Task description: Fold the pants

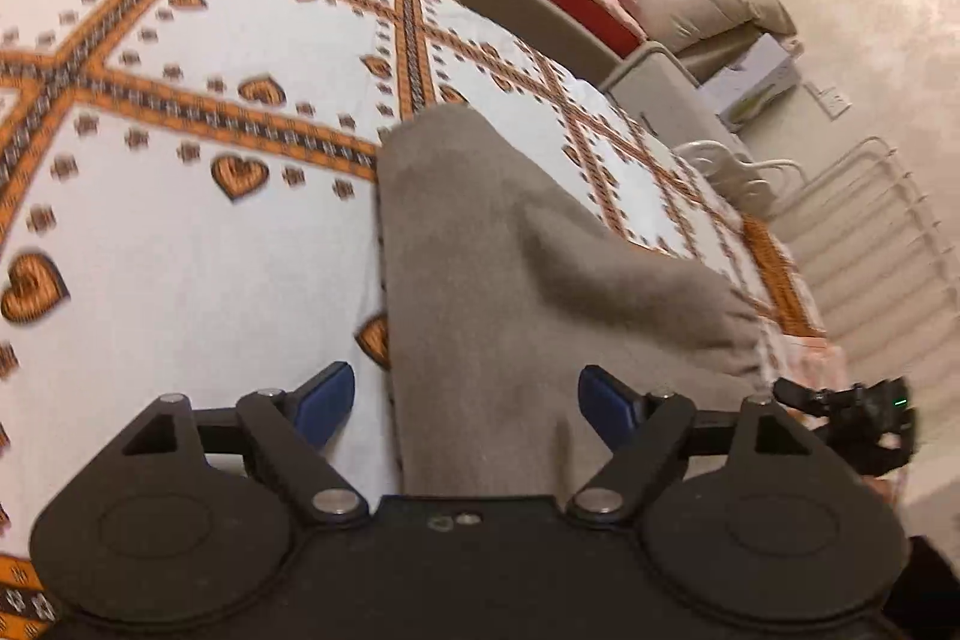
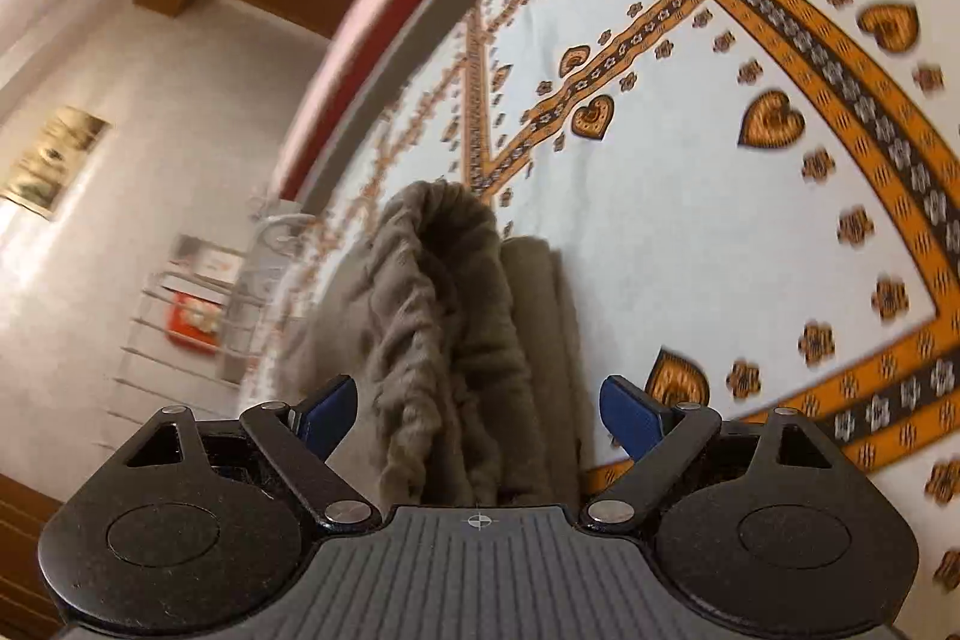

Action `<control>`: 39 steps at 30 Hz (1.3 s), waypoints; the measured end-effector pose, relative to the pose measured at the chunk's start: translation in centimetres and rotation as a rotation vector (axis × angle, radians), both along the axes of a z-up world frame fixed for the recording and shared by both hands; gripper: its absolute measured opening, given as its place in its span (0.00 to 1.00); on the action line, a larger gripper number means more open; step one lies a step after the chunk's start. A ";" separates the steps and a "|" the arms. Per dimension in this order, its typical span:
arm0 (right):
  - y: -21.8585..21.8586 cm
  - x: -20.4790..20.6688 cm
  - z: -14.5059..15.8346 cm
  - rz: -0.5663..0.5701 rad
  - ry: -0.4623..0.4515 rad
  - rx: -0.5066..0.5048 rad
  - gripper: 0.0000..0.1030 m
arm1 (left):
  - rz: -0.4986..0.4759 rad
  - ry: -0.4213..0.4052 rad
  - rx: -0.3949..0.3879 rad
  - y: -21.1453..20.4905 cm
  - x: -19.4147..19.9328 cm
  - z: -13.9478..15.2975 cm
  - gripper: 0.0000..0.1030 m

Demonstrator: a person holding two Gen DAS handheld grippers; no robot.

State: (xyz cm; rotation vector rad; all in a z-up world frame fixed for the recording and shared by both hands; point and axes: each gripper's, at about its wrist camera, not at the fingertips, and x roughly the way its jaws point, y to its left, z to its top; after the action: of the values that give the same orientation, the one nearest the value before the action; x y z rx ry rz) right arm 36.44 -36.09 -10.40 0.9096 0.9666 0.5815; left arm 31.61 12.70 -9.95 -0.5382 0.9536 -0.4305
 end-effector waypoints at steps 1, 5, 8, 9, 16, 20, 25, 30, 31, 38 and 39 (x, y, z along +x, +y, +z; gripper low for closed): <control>-0.2 -0.1 -0.2 0.010 0.003 0.029 0.85 | -0.012 0.014 -0.032 0.2 -0.2 -0.3 0.72; -0.7 -0.3 -0.9 0.030 -0.009 0.118 0.85 | -0.036 0.030 -0.096 -0.1 -0.6 -1.6 0.70; -0.8 -0.1 -1.0 0.025 -0.009 0.152 0.85 | -0.024 0.016 -0.110 -0.5 -0.7 -2.1 0.68; -0.7 -0.1 -1.0 0.026 -0.009 0.145 0.85 | -0.015 0.009 -0.111 -0.6 -1.0 -2.1 0.67; 0.4 0.0 -0.8 0.048 -0.021 0.122 0.85 | -0.013 -0.018 -0.102 -1.1 -1.2 -2.1 0.65; 1.0 0.5 -0.8 0.067 -0.040 0.104 0.85 | -0.031 -0.037 -0.087 -1.2 -1.4 -2.1 0.64; 2.8 1.8 -0.3 0.093 -0.065 0.053 0.85 | -0.041 -0.047 -0.066 -1.6 -1.0 -2.1 0.51; 5.1 2.7 0.2 0.121 -0.095 -0.047 0.69 | -0.038 -0.037 -0.048 -1.4 -0.7 -2.2 0.37; 5.3 2.8 0.1 0.114 -0.091 -0.065 0.61 | -0.040 -0.045 -0.041 -1.5 -0.8 -2.1 0.35; 5.4 2.0 0.8 0.097 -0.109 -0.052 0.55 | -0.030 -0.077 -0.021 -1.5 -1.9 -1.0 0.23; 5.4 2.0 1.5 0.098 -0.123 -0.047 0.53 | -0.024 -0.089 -0.032 -1.3 -2.0 -0.6 0.21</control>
State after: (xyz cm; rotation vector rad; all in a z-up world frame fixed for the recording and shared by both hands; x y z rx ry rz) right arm 38.46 -30.65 -8.91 0.7784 0.9137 0.6873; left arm 29.59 11.39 -10.59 -0.5336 0.8698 -0.4879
